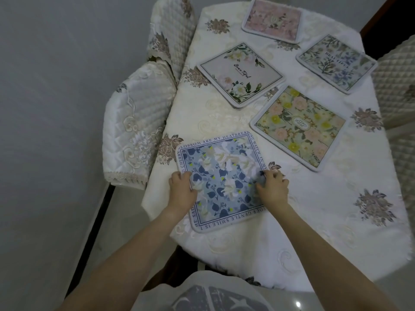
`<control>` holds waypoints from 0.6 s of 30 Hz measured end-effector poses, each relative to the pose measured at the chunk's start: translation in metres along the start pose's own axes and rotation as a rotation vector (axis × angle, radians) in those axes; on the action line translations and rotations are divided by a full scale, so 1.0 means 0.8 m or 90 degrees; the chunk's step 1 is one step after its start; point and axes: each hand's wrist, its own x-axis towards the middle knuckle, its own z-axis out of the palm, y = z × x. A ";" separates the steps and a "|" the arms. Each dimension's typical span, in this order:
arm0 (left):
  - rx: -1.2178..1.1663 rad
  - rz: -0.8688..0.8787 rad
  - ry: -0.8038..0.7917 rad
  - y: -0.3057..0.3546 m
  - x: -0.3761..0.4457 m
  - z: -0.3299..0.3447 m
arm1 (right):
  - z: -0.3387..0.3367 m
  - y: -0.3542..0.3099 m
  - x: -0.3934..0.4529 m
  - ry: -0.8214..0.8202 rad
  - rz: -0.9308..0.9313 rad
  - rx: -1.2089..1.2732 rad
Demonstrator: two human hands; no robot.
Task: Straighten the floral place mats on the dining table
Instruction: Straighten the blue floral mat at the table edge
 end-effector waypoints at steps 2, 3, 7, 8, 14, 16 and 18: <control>0.022 0.024 -0.022 -0.002 0.018 -0.010 | 0.006 -0.003 -0.001 0.004 0.018 0.019; 0.038 0.038 -0.031 -0.003 0.027 -0.015 | 0.010 -0.006 0.000 0.006 0.028 0.029; 0.063 0.067 -0.035 -0.005 0.061 -0.030 | 0.023 -0.021 0.001 0.025 0.074 0.060; 0.059 0.066 -0.030 -0.005 0.069 -0.032 | 0.025 -0.026 0.001 0.034 0.081 0.071; 0.051 0.087 -0.008 -0.011 0.111 -0.049 | 0.038 -0.059 0.003 0.025 0.113 0.038; 0.066 0.090 -0.006 -0.012 0.125 -0.055 | 0.042 -0.068 0.000 0.040 0.115 0.055; 0.093 0.079 -0.006 -0.014 0.137 -0.061 | 0.046 -0.076 -0.001 0.057 0.098 0.089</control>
